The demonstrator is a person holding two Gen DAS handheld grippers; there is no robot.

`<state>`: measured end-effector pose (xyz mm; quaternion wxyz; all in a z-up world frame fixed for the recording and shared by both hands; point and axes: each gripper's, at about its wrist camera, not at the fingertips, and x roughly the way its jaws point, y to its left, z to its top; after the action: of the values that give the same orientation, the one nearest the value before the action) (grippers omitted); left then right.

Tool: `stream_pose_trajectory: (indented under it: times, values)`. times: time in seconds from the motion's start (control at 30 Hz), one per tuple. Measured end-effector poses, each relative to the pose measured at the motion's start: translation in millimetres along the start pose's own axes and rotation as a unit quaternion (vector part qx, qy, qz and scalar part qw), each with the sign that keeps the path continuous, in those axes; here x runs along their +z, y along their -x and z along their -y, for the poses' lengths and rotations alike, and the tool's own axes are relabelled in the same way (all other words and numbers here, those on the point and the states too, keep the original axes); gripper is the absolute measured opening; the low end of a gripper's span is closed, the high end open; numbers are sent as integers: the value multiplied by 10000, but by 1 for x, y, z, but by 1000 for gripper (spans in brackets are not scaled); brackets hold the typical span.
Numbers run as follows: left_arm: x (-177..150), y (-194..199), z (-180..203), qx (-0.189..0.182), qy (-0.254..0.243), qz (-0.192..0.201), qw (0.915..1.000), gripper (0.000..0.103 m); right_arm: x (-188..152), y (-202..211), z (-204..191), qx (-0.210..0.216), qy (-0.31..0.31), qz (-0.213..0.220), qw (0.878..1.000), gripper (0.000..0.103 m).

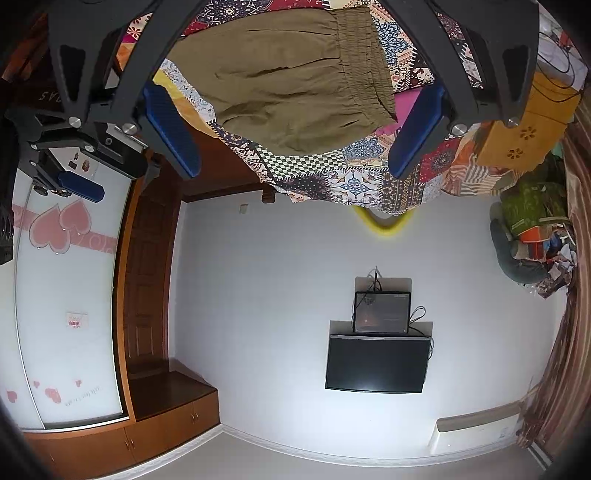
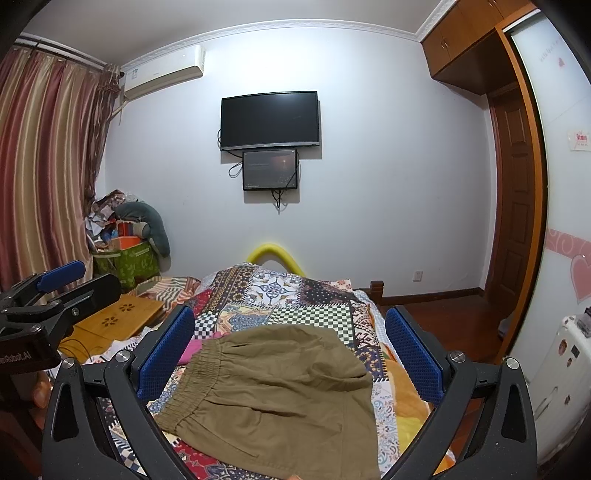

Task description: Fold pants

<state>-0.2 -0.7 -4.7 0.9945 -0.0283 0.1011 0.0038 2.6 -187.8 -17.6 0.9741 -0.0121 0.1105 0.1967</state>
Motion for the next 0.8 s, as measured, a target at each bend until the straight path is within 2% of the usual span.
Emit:
stream_pose_trajectory:
  times: [0.8]
  values:
    - [-1, 0, 5, 40, -59, 38, 10000, 103, -1, -1, 0, 7, 16, -1, 10000, 103]
